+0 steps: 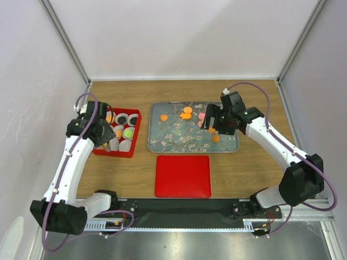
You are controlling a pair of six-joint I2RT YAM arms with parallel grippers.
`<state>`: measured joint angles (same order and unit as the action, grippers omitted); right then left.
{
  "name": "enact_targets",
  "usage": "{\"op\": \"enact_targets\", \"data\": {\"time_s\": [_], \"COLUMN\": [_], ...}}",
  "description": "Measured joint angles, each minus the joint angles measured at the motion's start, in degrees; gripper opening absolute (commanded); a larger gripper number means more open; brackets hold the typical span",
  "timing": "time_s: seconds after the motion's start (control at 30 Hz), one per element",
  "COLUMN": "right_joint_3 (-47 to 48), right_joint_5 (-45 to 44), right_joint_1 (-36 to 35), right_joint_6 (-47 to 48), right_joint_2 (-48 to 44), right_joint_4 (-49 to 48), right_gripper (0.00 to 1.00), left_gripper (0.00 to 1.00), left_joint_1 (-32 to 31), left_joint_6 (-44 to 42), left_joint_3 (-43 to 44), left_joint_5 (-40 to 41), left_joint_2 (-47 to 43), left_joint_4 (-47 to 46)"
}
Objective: Pack the cookies
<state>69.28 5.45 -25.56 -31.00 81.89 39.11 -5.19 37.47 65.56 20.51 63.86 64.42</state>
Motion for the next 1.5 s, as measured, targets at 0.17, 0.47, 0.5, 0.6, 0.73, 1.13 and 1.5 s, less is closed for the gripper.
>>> {"op": "enact_targets", "data": {"time_s": [0.17, 0.47, 0.5, 0.6, 0.73, 1.13, 1.5], "right_joint_3": [1.05, 1.99, 1.99, 1.99, 1.99, 1.99, 1.99], "right_joint_5": [-0.72, -3.48, -3.69, -4.61, -5.66, -6.71, -6.69], "right_joint_1": [0.00, 0.17, 0.26, 0.87, 2.40, 4.20, 6.08], "right_joint_6": [-0.04, -0.46, -0.46, -0.50, -0.52, -0.50, 0.00], "right_joint_2": [-0.02, -0.98, -1.46, -2.97, -4.74, -5.64, -5.66], "right_joint_4": [0.17, 3.08, 3.61, 4.66, 6.19, 7.19, 7.39], "right_gripper": [0.95, 0.95, 0.95, 0.95, 0.95, 0.95, 0.95], "left_gripper": [0.52, 0.53, 0.54, 0.54, 0.54, 0.55, 0.54], "left_joint_1": [-8.20, -25.35, -25.99, -26.58, -26.67, -27.15, -29.16], "left_joint_6": [-0.17, -0.37, -0.55, -1.51, -3.26, -7.89, -8.09], "left_joint_3": [8.61, 19.02, 19.39, 20.31, 21.99, 27.08, 28.28], "left_joint_5": [0.79, 1.70, 1.36, -0.07, -1.68, -4.24, -4.13], "left_joint_2": [1.29, 17.25, 19.21, 24.81, 31.36, 42.23, 44.26], "left_joint_4": [0.44, -3.48, -4.11, -6.49, -9.40, -13.33, -11.63]}}
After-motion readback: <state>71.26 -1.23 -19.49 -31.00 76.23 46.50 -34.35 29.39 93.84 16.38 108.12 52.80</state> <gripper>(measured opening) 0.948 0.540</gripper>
